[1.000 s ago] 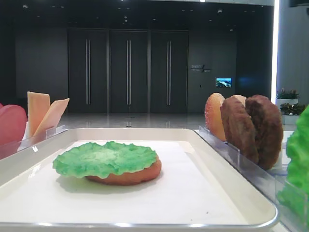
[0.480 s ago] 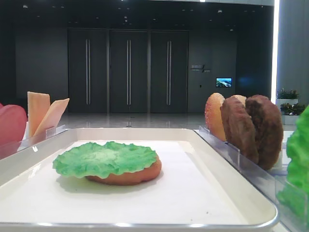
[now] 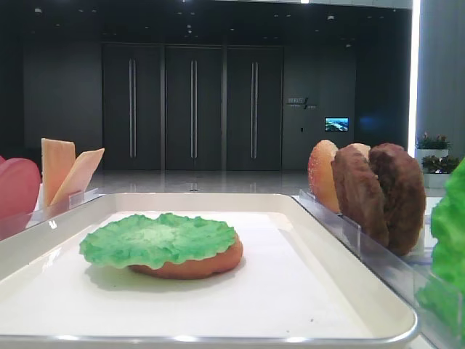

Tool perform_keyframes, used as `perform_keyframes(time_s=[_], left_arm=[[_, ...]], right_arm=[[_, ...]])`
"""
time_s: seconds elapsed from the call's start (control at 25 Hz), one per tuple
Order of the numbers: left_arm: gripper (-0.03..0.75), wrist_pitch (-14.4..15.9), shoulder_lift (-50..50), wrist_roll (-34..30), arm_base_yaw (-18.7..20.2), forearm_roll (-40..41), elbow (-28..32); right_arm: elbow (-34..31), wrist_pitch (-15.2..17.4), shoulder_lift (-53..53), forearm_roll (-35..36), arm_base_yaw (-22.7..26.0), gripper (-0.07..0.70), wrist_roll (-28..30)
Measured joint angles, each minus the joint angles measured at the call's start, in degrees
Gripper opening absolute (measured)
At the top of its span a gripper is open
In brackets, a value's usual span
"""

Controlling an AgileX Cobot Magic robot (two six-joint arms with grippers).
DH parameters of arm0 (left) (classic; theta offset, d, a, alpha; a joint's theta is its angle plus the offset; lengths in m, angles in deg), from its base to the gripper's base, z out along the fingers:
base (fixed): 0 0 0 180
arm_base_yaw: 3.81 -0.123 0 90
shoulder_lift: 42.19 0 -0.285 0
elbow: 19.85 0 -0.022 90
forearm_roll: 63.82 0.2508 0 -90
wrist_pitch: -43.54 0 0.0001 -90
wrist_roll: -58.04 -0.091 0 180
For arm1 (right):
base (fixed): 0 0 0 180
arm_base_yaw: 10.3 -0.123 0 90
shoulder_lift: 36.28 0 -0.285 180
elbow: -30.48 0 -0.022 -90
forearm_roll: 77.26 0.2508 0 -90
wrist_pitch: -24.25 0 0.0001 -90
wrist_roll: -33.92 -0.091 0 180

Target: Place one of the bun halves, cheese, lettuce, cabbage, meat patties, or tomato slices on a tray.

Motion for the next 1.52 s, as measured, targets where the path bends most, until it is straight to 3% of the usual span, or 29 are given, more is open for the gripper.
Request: perform_keyframes(time_s=[0.28,0.4,0.92,1.52], left_arm=[[-0.001,0.0,0.0,0.0,0.0,0.0,0.0],[-0.001,0.0,0.0,0.0,0.0,0.0,0.0],[-0.001,0.0,0.0,0.0,0.0,-0.19,0.0],[-0.001,0.0,0.0,0.0,0.0,-0.43,0.0]], right_arm=[[-11.38,-0.7,-21.71,0.04,0.0,0.354,0.43],[-14.65,-2.59,-28.05,0.52,0.0,0.349,0.63],[-15.36,-4.08,-48.45,2.95,0.0,0.347,2.26],[-15.36,-4.09,-49.9,3.01,0.0,0.347,2.26]])
